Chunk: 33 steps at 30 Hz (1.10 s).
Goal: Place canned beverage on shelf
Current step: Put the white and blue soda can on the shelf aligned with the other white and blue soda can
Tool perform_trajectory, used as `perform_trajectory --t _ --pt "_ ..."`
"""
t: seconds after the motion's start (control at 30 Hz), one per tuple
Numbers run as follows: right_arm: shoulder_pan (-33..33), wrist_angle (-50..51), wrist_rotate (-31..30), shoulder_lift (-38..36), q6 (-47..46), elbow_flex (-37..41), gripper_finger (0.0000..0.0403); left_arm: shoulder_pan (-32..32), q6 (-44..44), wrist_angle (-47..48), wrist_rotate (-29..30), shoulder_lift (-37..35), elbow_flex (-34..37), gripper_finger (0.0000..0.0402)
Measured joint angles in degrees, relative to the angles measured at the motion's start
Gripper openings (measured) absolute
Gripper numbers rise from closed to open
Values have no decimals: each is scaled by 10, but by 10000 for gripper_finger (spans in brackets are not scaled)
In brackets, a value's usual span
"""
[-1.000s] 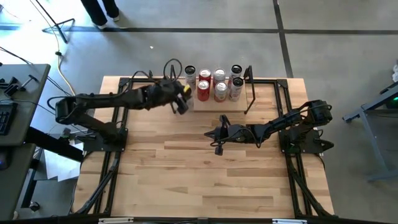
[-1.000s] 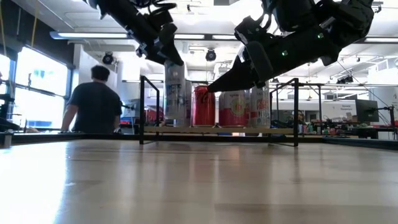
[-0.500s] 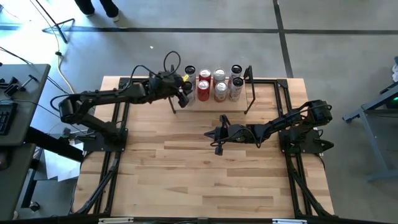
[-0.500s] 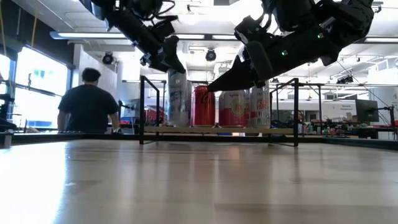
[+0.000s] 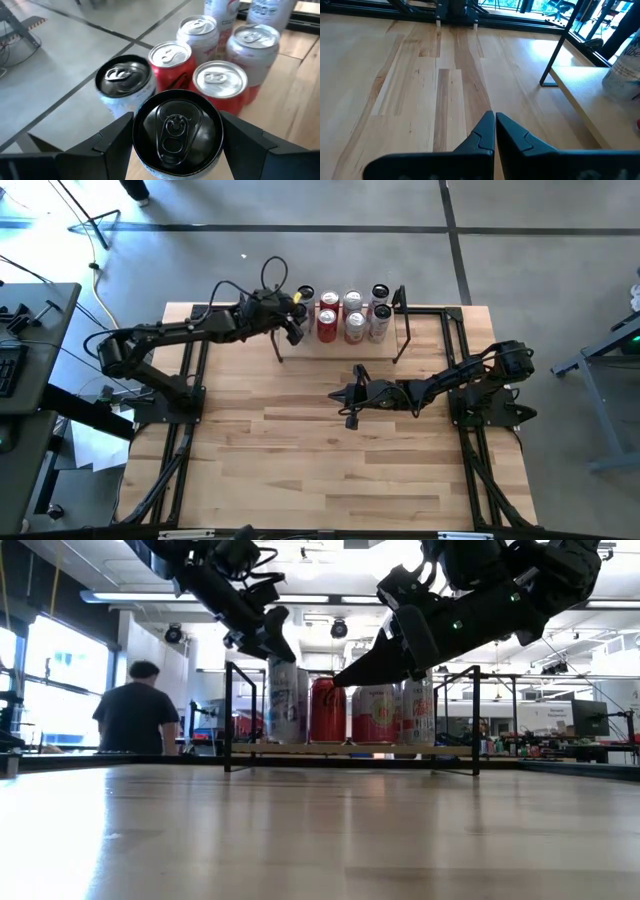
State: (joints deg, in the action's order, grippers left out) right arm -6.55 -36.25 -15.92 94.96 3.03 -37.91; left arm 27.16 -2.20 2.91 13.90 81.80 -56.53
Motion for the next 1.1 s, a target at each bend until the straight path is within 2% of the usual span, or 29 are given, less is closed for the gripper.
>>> perform_trajectory --t 0.5,1.1 --pt "0 -4 0 0 1 0 0 3 9 2 -32 0 0 255" --pt "0 -13 1 0 6 0 0 3 12 -35 -28 35 -2 257"
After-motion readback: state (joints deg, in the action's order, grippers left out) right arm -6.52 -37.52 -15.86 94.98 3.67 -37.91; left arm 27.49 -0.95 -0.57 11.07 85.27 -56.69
